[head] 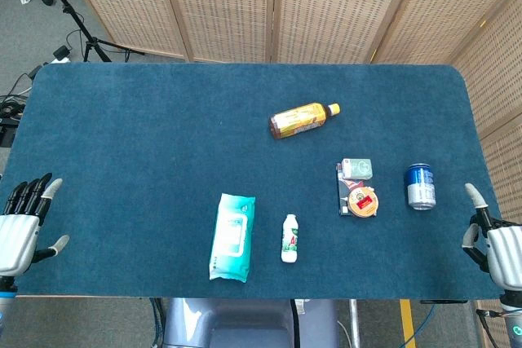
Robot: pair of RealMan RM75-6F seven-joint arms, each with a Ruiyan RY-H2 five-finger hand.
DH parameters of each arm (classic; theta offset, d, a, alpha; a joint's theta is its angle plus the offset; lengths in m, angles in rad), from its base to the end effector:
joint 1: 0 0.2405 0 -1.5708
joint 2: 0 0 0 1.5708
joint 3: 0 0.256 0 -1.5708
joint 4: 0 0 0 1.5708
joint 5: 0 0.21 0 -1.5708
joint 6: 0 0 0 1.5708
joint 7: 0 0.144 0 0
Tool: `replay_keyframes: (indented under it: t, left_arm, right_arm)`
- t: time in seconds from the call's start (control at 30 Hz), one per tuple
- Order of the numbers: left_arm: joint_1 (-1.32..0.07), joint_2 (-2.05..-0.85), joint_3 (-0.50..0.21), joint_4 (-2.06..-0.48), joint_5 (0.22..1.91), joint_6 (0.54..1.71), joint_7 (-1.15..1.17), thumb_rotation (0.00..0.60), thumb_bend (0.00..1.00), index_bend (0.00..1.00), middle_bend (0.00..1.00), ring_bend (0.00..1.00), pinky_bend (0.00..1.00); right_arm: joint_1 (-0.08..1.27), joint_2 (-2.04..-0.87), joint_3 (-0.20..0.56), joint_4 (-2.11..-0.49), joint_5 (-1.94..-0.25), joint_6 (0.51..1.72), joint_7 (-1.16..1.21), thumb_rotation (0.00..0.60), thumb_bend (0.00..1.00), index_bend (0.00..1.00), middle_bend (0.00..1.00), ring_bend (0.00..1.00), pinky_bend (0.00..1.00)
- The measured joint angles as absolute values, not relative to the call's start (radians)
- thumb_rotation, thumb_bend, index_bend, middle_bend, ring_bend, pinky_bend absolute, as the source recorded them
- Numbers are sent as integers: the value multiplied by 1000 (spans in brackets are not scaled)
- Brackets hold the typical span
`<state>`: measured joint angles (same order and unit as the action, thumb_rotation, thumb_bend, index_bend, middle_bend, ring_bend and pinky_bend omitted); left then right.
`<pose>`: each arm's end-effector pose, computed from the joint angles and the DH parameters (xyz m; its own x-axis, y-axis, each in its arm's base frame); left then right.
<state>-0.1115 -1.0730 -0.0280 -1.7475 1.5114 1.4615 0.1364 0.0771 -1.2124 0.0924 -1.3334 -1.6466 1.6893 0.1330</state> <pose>-0.2838 0.1818 0.1548 0.4420 0.0392 0.8962 0.8964 -0.0573 -0.4396 -0.3209 -0.1848 0.1776 0.4141 0.2303 0.8806 -0.8793 -0.1489 0.4524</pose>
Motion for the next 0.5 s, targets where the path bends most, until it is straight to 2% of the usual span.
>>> replay_keyframes:
  t: [0.3, 0.5]
  left_arm:
    - [-117, -1082, -47, -1752, 1473, 1456, 159, 600, 203, 0, 0, 0, 0]
    - [-129, -1093, -58, -1750, 1439, 1434, 186, 600, 204, 0, 0, 0, 0]
  right_arm:
    - [176, -1184, 102, -1409, -1642, 1509, -6, 600, 1000, 0, 772, 903, 1000]
    - [276, -1157, 124, -1522, -1589, 1311, -150, 600, 1000, 0, 772, 903, 1000]
